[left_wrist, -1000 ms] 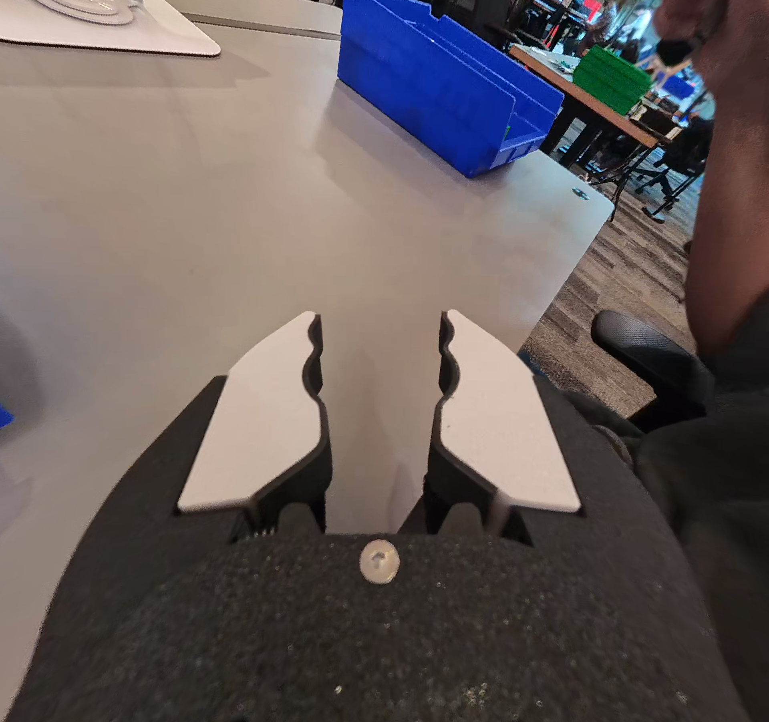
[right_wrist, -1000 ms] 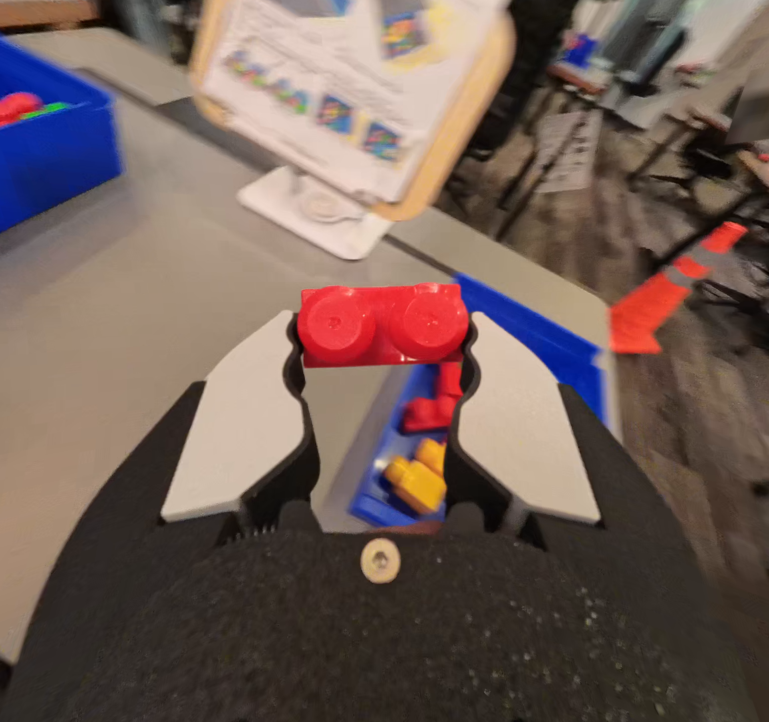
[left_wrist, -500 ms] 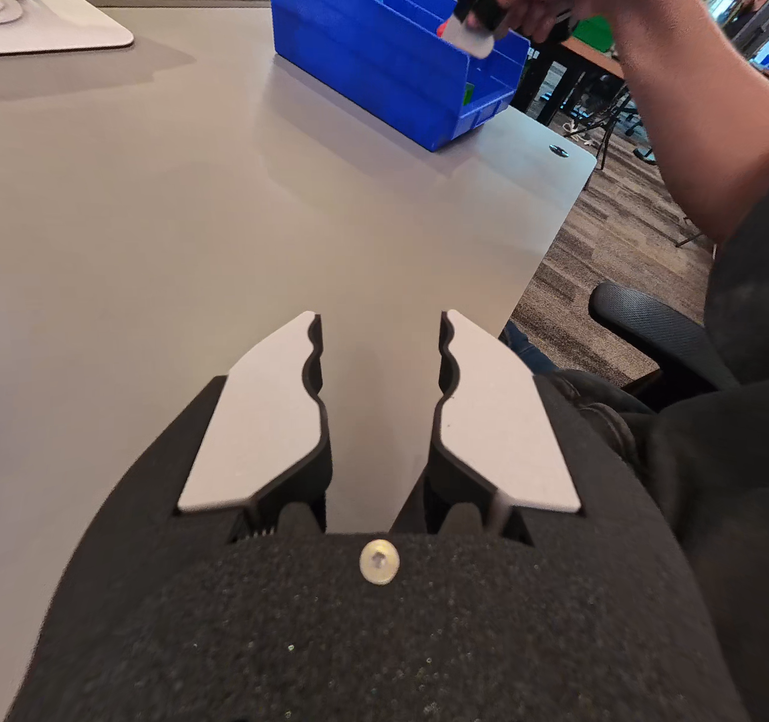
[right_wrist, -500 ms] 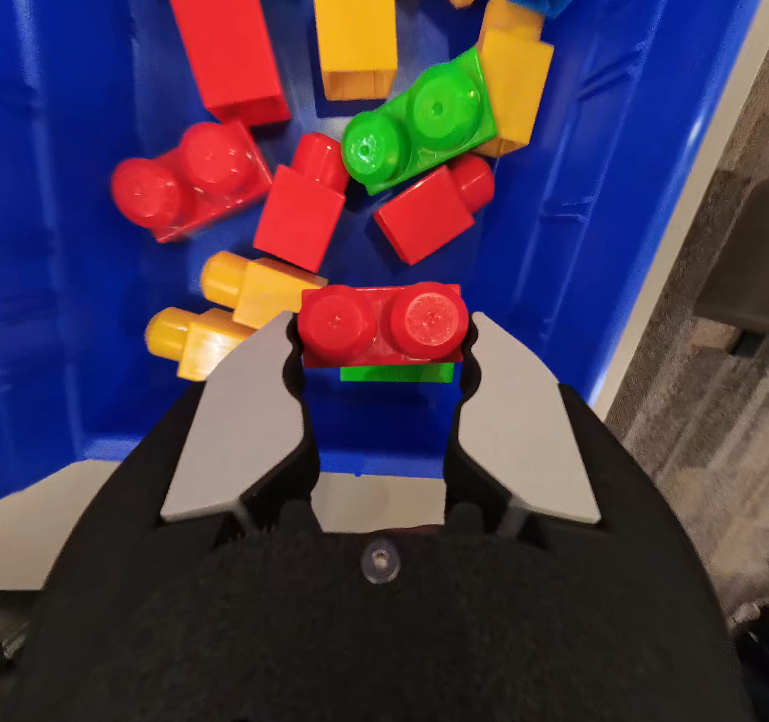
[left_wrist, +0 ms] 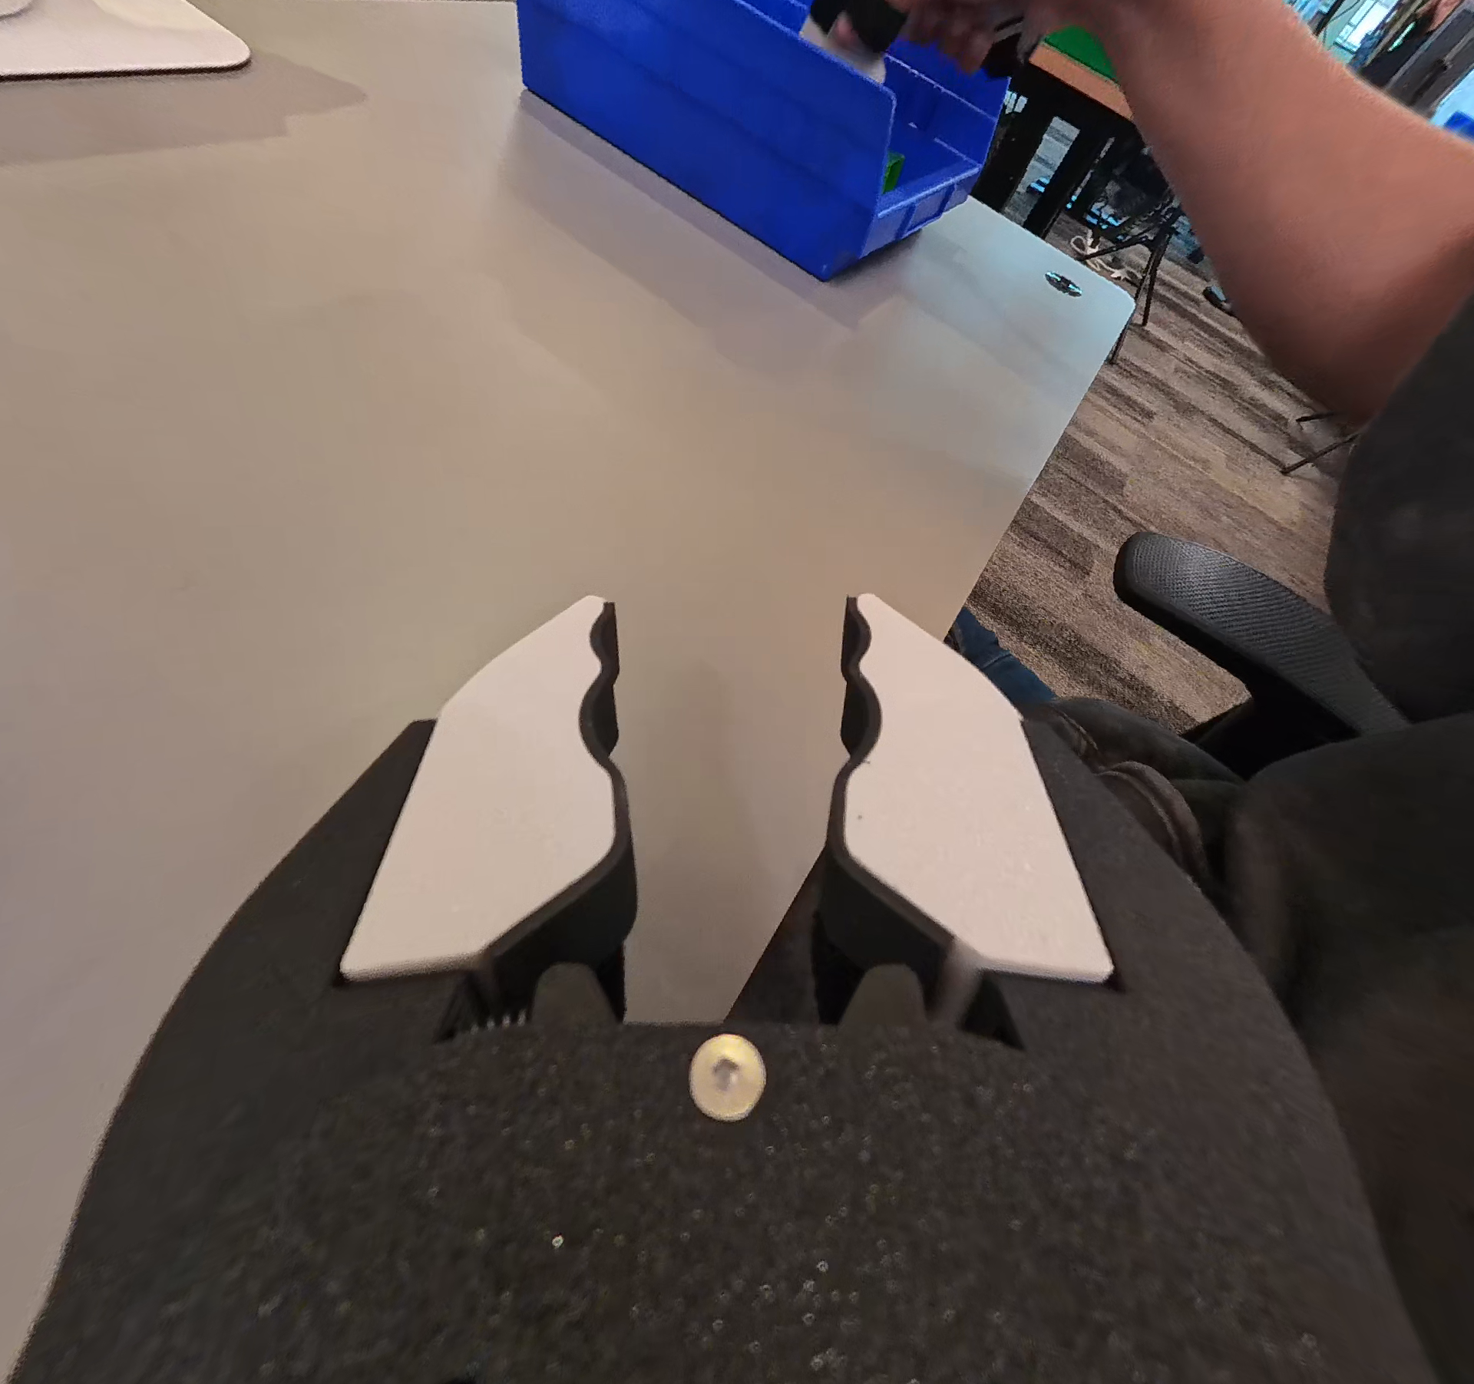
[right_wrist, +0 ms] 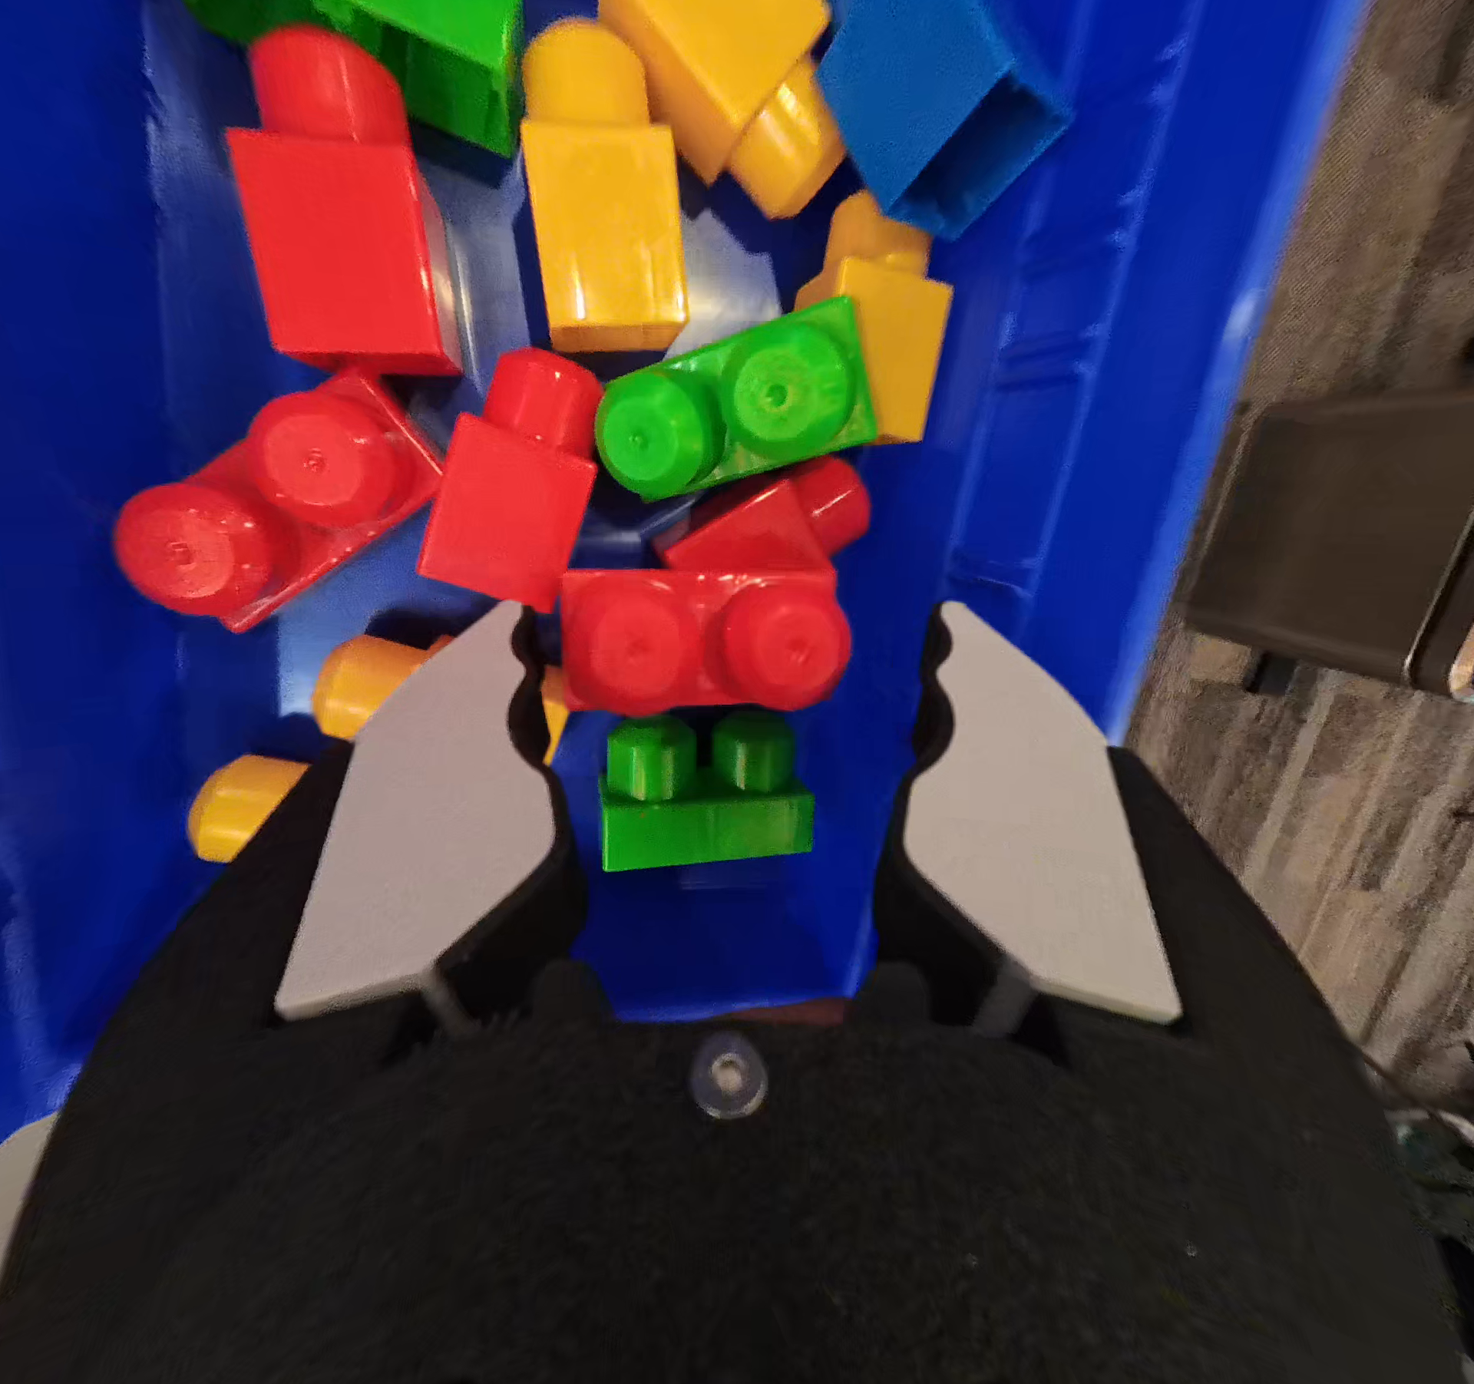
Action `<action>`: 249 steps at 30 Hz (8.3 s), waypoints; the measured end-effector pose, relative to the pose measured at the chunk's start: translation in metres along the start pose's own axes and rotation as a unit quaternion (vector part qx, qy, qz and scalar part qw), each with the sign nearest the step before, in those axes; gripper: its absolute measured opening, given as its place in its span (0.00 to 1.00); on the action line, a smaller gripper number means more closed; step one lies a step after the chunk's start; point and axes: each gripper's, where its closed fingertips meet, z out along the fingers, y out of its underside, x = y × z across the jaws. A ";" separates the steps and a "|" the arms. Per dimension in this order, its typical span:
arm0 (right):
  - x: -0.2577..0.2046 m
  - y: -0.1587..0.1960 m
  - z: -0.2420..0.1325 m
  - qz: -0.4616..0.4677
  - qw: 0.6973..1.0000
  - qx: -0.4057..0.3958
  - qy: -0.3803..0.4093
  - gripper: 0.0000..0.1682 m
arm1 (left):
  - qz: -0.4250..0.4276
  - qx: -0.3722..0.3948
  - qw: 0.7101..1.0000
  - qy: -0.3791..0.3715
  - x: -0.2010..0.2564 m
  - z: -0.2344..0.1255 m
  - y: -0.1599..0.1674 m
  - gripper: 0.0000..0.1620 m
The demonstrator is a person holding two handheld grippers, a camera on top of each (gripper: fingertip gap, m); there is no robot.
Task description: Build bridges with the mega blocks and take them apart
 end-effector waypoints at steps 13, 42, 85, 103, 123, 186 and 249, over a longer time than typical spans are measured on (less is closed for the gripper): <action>-0.291 0.070 -0.180 0.006 0.769 0.491 -0.410 0.39 | -0.009 0.030 0.999 -0.032 -0.017 -0.018 -0.007 0.33; -0.306 0.105 -0.173 -0.034 0.762 0.526 -0.376 0.32 | -0.249 -0.192 0.875 -0.369 -0.297 -0.073 -0.085 0.38; -0.341 -0.088 -0.241 -0.054 0.576 0.468 -0.668 0.25 | -0.033 0.074 0.957 0.280 -0.073 0.073 -0.205 0.22; -0.341 -0.068 -0.235 -0.034 0.553 0.488 -0.674 0.21 | -0.056 0.184 0.943 0.273 -0.062 0.065 -0.221 0.22; -0.129 -0.028 -0.179 0.052 0.819 0.495 -0.286 0.21 | -0.001 0.142 0.960 0.241 -0.066 0.062 -0.198 0.22; -0.319 -0.001 -0.143 -0.249 0.800 0.370 -0.402 0.22 | 0.023 0.079 0.960 0.268 -0.063 0.064 -0.168 0.22; -0.275 0.069 -0.151 -0.022 0.773 0.512 -0.374 0.24 | 0.099 -0.243 0.960 -0.099 -0.126 0.189 -0.039 0.27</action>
